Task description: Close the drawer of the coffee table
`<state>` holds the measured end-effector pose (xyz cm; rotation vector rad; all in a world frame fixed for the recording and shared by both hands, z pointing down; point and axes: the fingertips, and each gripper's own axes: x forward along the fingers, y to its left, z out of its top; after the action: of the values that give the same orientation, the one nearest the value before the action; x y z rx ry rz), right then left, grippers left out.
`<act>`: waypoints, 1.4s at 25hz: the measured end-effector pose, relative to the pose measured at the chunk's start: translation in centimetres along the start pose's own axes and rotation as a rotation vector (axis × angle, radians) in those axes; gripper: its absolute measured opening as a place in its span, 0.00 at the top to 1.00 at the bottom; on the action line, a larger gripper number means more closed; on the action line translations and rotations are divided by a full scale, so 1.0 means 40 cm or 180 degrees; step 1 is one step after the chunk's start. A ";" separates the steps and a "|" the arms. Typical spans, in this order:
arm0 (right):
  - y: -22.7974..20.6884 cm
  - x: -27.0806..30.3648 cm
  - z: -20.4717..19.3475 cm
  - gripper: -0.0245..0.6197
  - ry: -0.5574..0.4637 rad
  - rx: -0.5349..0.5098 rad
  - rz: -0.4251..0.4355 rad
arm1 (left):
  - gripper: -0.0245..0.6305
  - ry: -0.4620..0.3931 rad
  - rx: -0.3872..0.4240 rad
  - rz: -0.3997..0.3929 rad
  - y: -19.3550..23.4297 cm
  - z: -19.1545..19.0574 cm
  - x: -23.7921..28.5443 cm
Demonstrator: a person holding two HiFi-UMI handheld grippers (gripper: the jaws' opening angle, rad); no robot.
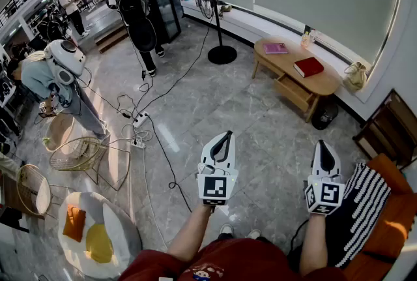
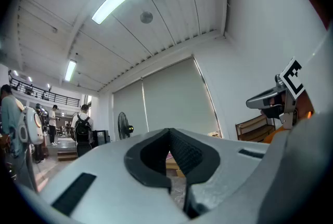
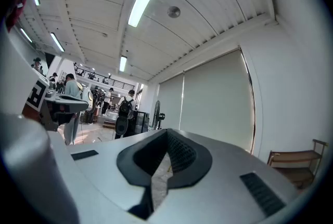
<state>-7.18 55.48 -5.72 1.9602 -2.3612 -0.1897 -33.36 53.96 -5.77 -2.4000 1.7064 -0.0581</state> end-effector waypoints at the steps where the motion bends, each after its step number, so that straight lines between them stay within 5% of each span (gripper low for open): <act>1: 0.007 0.004 0.004 0.97 -0.0014 -0.0009 0.0004 | 0.95 -0.0020 0.0009 0.0005 0.006 0.003 0.000; 7: 0.040 0.011 0.015 0.97 -0.0039 -0.0039 0.0009 | 0.95 -0.0226 0.0110 0.0001 0.033 0.027 -0.002; 23: 0.122 0.004 0.006 0.97 -0.0062 -0.0014 -0.0127 | 0.94 -0.0063 -0.0029 -0.0226 0.063 -0.018 -0.003; 27: 0.161 0.007 -0.009 0.97 -0.0014 -0.0037 -0.0137 | 0.76 0.0049 -0.0100 -0.0291 0.085 -0.055 -0.004; 35: 0.215 -0.006 -0.034 0.97 0.0056 -0.0053 -0.0214 | 0.65 0.0076 -0.0201 -0.0444 0.112 -0.097 -0.030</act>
<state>-15.35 57.21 -3.19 2.0267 -2.2773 -0.1944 -38.50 53.14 -2.70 -2.5717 1.5710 -0.0540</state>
